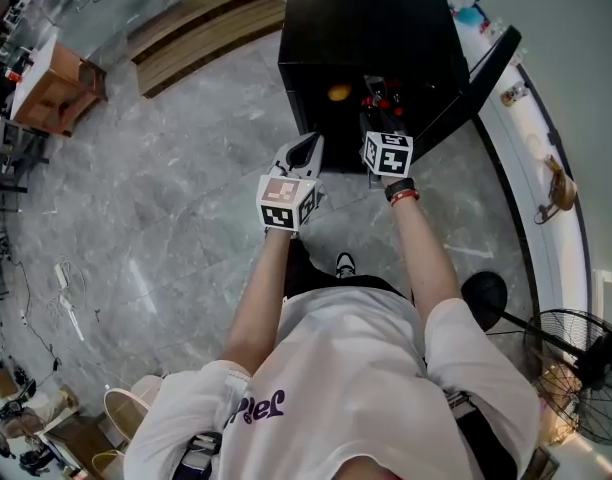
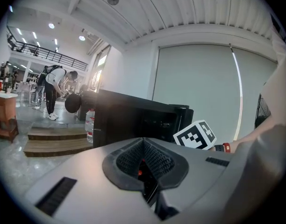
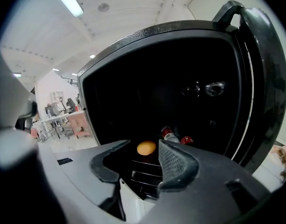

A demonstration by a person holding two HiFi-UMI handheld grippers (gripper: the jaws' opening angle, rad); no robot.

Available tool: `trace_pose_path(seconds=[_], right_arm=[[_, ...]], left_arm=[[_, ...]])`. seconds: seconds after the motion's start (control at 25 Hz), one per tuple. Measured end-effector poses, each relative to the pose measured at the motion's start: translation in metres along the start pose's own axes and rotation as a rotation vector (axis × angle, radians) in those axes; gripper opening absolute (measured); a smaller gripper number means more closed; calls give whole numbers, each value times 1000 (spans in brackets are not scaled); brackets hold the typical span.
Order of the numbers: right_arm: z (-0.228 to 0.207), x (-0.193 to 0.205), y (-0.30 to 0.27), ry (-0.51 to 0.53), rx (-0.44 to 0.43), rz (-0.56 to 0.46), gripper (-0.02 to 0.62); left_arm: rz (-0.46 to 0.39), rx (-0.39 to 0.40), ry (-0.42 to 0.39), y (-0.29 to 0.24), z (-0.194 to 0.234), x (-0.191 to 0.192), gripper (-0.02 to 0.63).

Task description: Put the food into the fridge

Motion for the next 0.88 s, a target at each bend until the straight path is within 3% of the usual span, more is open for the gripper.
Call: trace_pose_path(seconds=[0.88], right_arm=[[19,-12,88,32,6,-45,115]], left_arm=[[-5,-41,-21,26,-5,3,18]])
Point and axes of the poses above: the fingertips, and each gripper's own axes: y backward along the fingers, z to its left, x out of its underside, the point moved 1 cm from there along y, backward along the fingers, and after that the axes turned 14 degrees about -x, right-handed, at the moved point
